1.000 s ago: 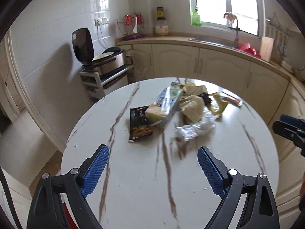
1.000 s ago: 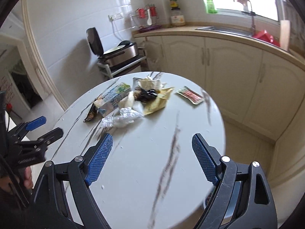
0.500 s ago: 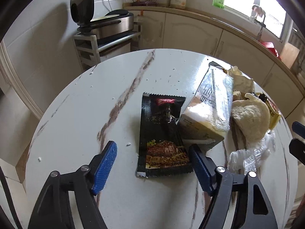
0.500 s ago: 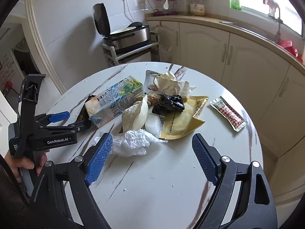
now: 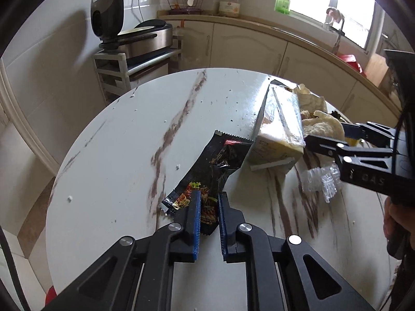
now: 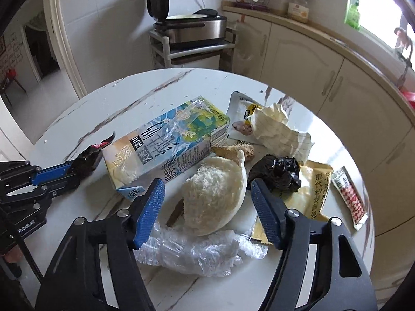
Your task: Collect trash
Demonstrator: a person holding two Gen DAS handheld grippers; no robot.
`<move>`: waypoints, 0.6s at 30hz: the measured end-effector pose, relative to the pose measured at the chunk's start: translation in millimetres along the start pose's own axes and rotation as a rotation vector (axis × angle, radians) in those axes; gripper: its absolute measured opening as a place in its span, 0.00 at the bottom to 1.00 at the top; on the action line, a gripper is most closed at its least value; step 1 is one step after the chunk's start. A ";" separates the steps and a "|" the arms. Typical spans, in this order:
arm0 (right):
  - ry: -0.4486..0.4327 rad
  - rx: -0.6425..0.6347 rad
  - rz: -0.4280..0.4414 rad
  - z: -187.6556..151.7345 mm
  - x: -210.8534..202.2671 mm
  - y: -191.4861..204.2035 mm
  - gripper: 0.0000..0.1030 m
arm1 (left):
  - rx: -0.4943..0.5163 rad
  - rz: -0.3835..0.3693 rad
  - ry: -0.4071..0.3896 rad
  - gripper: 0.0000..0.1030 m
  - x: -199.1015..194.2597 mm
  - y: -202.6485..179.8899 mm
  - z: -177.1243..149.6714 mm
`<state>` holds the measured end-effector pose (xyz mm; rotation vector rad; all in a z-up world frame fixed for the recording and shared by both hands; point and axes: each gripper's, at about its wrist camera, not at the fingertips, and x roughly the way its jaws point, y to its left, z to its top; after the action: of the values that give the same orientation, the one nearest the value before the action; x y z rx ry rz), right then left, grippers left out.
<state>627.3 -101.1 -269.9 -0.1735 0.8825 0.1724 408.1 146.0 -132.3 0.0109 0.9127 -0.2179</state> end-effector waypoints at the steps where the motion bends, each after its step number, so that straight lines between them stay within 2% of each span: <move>1: -0.004 0.002 0.002 -0.1 -2.1 -0.9 0.41 | -0.004 -0.004 -0.005 0.07 -9.6 0.2 -4.7; 3: 0.001 0.010 0.033 -2.8 -6.3 -2.4 0.39 | -0.010 -0.015 -0.017 0.07 -24.2 0.9 -11.5; 7: -0.040 0.020 0.052 -11.6 -28.0 -6.9 0.28 | -0.011 -0.035 -0.046 0.05 -48.7 -4.4 -20.0; 11: -0.083 0.044 0.097 -21.7 -60.7 -14.4 0.27 | -0.004 -0.061 -0.066 0.04 -71.5 -14.6 -28.6; 13: -0.103 0.048 0.115 -30.4 -77.9 -17.9 0.23 | -0.003 -0.071 -0.072 0.03 -82.7 -19.4 -36.2; 18: -0.117 0.083 0.166 -54.4 -108.1 -28.6 0.22 | 0.032 -0.088 -0.067 0.01 -105.9 -33.3 -61.6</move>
<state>525.3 -149.4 -217.4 -0.0124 0.7861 0.2969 290.8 139.0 -84.1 -0.0072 0.8434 -0.3127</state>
